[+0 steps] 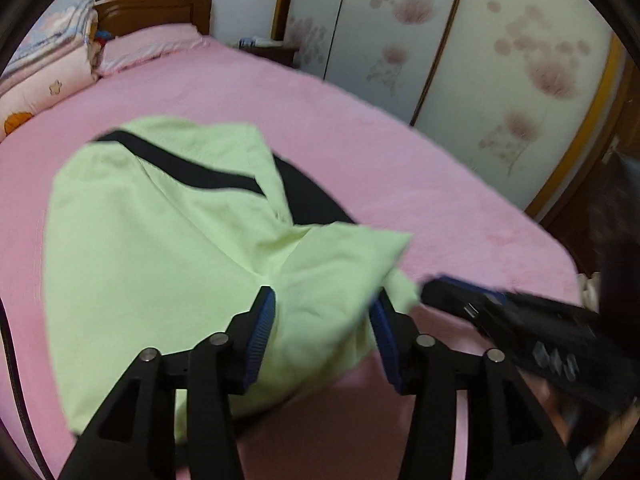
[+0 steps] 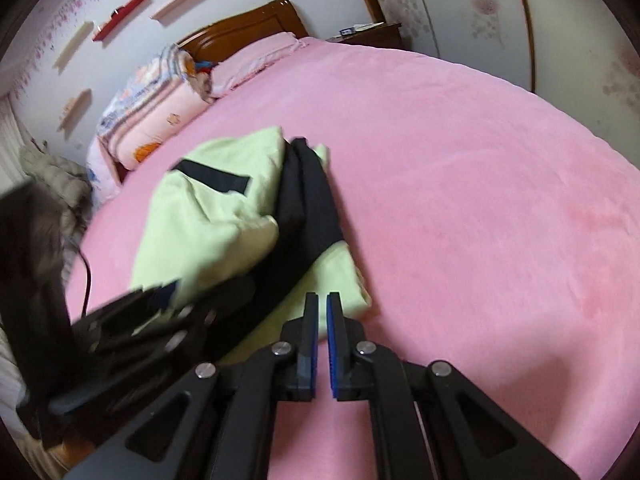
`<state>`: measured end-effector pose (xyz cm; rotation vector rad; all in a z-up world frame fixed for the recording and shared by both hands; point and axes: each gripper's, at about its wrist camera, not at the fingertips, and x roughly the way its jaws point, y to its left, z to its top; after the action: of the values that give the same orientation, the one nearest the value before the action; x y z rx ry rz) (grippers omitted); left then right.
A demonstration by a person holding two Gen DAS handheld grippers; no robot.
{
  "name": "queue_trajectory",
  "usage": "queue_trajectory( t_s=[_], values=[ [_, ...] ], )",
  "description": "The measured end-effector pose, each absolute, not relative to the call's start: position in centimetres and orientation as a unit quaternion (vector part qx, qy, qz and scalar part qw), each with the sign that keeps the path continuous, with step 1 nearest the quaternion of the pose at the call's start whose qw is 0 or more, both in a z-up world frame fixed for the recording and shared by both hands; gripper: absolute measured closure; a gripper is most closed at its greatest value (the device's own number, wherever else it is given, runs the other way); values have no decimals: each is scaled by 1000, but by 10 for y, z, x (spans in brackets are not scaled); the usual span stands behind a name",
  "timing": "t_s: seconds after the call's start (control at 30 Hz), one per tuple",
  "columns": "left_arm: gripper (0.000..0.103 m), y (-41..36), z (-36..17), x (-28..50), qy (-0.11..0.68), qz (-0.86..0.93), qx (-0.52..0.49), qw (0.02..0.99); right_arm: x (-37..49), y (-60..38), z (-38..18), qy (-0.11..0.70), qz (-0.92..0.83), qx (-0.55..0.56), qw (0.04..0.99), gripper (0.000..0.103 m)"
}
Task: Fold large clothes
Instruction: 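Grasp the folded bundle edge with the left tool and fold it over, then press the folded green bundle flat with both tools and open them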
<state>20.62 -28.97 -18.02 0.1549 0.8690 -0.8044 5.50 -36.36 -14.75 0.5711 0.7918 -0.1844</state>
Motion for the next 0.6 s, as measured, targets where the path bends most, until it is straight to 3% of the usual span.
queue_trajectory(
  t_s=[0.07, 0.17, 0.47, 0.5, 0.53, 0.57, 0.6],
  values=[
    [44, -270, -164, 196, 390, -370, 62, 841, 63, -363, -138, 365, -82, 283, 883, 51],
    [41, -236, -147, 190, 367, -330, 34, 869, 69, -370, -127, 343, -65, 295, 889, 39],
    [41, -154, -191, 276, 428, -151, -27, 890, 145, -357, -159, 458, -49, 275, 844, 42],
    [41, -150, -198, 281, 435, -144, -28, 888, 153, -355, -164, 468, -45, 272, 840, 48],
    [41, -147, -206, 286, 441, -140, -29, 886, 160, -354, -167, 476, -36, 271, 836, 68],
    [41, -144, -212, 291, 444, -142, -33, 884, 162, -353, -167, 478, -38, 264, 837, 80],
    [41, -147, -216, 292, 443, -143, -38, 884, 162, -351, -164, 472, -36, 249, 845, 83]
  ],
)
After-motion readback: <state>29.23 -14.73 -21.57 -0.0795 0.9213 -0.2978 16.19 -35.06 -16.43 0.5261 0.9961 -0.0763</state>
